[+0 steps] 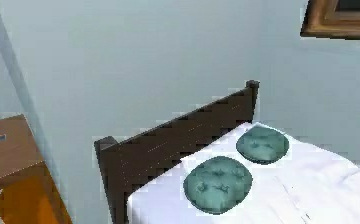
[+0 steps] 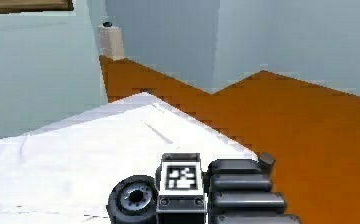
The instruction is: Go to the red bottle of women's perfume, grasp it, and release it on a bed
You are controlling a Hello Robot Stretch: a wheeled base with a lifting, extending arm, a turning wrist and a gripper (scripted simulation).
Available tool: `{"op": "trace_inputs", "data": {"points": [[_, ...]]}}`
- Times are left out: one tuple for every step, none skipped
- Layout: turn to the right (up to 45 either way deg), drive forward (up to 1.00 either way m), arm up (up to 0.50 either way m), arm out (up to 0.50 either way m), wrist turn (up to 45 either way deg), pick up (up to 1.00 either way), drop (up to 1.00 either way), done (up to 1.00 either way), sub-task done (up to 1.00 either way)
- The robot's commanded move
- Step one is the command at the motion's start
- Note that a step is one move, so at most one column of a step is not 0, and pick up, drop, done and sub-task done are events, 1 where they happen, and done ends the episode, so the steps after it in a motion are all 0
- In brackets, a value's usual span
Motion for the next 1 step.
{"op": "trace_inputs", "data": {"points": [[-45.0,0.0,0.0,0.0,0.0,0.0,0.0,0.0,0.0]]}}
